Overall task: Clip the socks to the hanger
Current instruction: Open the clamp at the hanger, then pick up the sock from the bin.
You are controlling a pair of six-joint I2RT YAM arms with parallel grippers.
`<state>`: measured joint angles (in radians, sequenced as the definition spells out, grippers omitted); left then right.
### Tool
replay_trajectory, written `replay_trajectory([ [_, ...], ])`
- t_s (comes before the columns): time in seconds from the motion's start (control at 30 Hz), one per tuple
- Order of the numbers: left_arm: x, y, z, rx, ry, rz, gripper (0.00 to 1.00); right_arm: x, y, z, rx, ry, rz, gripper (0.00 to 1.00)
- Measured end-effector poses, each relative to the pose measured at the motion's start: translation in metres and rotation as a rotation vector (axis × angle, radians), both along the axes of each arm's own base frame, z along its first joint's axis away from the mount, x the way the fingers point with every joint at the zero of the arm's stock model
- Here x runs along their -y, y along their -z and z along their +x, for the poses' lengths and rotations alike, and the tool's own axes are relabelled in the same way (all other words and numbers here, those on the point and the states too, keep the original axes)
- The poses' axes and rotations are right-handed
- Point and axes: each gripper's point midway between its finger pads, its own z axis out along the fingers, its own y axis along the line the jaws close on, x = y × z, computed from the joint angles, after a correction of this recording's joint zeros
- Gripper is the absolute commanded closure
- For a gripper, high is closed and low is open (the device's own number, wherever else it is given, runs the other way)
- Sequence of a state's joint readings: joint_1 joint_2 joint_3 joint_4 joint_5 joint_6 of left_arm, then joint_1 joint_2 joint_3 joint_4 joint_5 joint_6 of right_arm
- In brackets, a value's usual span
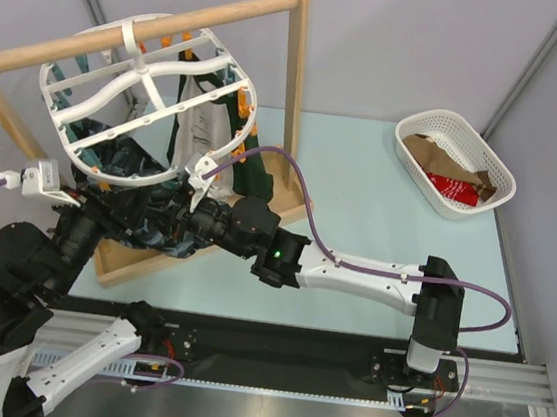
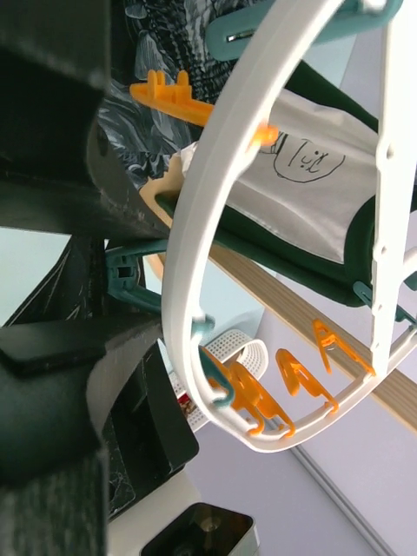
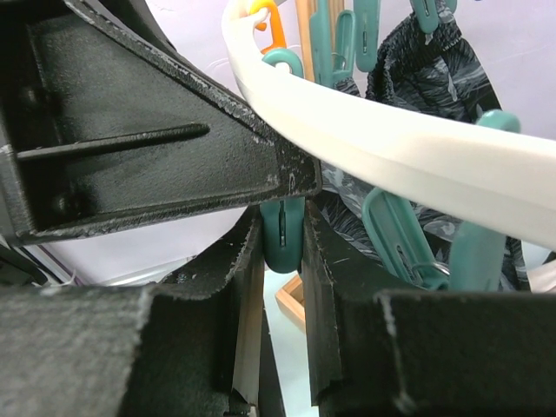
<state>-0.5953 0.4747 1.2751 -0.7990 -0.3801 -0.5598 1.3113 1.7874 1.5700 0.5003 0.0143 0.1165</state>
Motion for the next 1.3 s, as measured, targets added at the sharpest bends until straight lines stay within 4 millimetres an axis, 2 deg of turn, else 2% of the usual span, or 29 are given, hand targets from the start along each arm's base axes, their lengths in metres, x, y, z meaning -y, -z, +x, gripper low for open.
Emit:
replay_trajectory([
  [0.07,0.000,-0.001,0.000,0.005,-0.002,-0.003,0.67,0.000,0.000,0.000,-0.002,-0.002,0.002,1.00],
  [0.17,-0.002,-0.003,-0.001,0.014,-0.007,-0.009,0.97,0.000,-0.001,-0.001,-0.003,-0.004,0.005,1.00],
  [0.2,-0.002,-0.003,-0.001,0.016,-0.006,-0.007,1.00,0.000,-0.001,-0.001,-0.003,-0.006,0.005,0.99],
  [0.23,-0.002,-0.003,-0.001,0.017,-0.005,-0.008,1.00,0.000,-0.001,-0.001,-0.004,-0.005,0.004,0.92],
  [0.27,-0.002,-0.003,-0.001,0.017,-0.004,-0.008,1.00,0.000,0.000,-0.001,-0.004,-0.005,0.002,0.81],
  [0.3,-0.002,-0.003,-0.001,0.017,-0.005,-0.008,1.00,0.000,0.000,-0.001,-0.006,-0.002,0.000,0.53],
  [0.33,-0.002,-0.003,-0.001,0.017,-0.005,-0.006,1.00,0.000,0.001,0.000,-0.009,0.002,-0.003,0.43],
  [0.37,-0.003,-0.004,0.000,0.020,-0.011,-0.004,1.00,0.000,0.003,0.000,-0.012,0.005,-0.011,0.39],
  [0.4,-0.004,-0.005,0.000,0.025,-0.018,-0.005,1.00,0.001,0.006,0.001,-0.020,0.014,-0.025,0.27],
  [0.43,-0.005,-0.006,0.000,0.029,-0.022,-0.007,1.00,0.002,0.010,0.003,-0.030,0.024,-0.040,0.22],
  [0.5,-0.006,-0.008,0.001,0.036,-0.029,-0.005,1.00,0.010,0.019,0.005,-0.044,0.052,-0.082,0.21],
  [0.63,-0.008,-0.007,0.001,0.039,-0.035,0.001,1.00,0.050,0.040,0.012,-0.094,0.143,-0.184,0.23],
  [0.73,-0.007,-0.006,0.001,0.041,-0.035,0.007,1.00,0.106,0.054,0.031,-0.166,0.258,-0.266,0.34],
  [0.8,-0.007,-0.005,0.002,0.042,-0.035,0.013,1.00,0.154,0.056,0.065,-0.231,0.369,-0.281,0.40],
  [0.87,-0.007,-0.005,0.002,0.045,-0.034,0.015,1.00,0.227,0.056,0.118,-0.306,0.564,-0.253,0.44],
  [0.93,-0.007,-0.007,0.002,0.050,-0.034,0.018,1.00,0.313,0.062,0.167,-0.379,0.792,-0.219,0.47],
  [1.03,-0.007,-0.006,0.002,0.055,-0.032,0.026,1.00,0.424,0.074,0.207,-0.464,1.072,-0.168,0.51],
  [1.1,-0.007,-0.003,0.003,0.056,-0.032,0.037,1.00,0.481,0.079,0.226,-0.515,1.204,-0.125,0.53],
  [1.17,-0.007,0.000,0.003,0.055,-0.033,0.045,1.00,0.523,0.092,0.246,-0.573,1.288,-0.100,0.52],
  [1.2,-0.007,0.001,0.003,0.057,-0.032,0.048,1.00,0.545,0.101,0.258,-0.608,1.338,-0.093,0.48],
  [1.27,-0.007,0.004,0.004,0.059,-0.032,0.051,1.00,0.579,0.128,0.288,-0.693,1.398,-0.085,0.42],
  [1.3,-0.007,0.005,0.004,0.061,-0.032,0.050,1.00,0.591,0.149,0.303,-0.747,1.413,-0.097,0.36],
])
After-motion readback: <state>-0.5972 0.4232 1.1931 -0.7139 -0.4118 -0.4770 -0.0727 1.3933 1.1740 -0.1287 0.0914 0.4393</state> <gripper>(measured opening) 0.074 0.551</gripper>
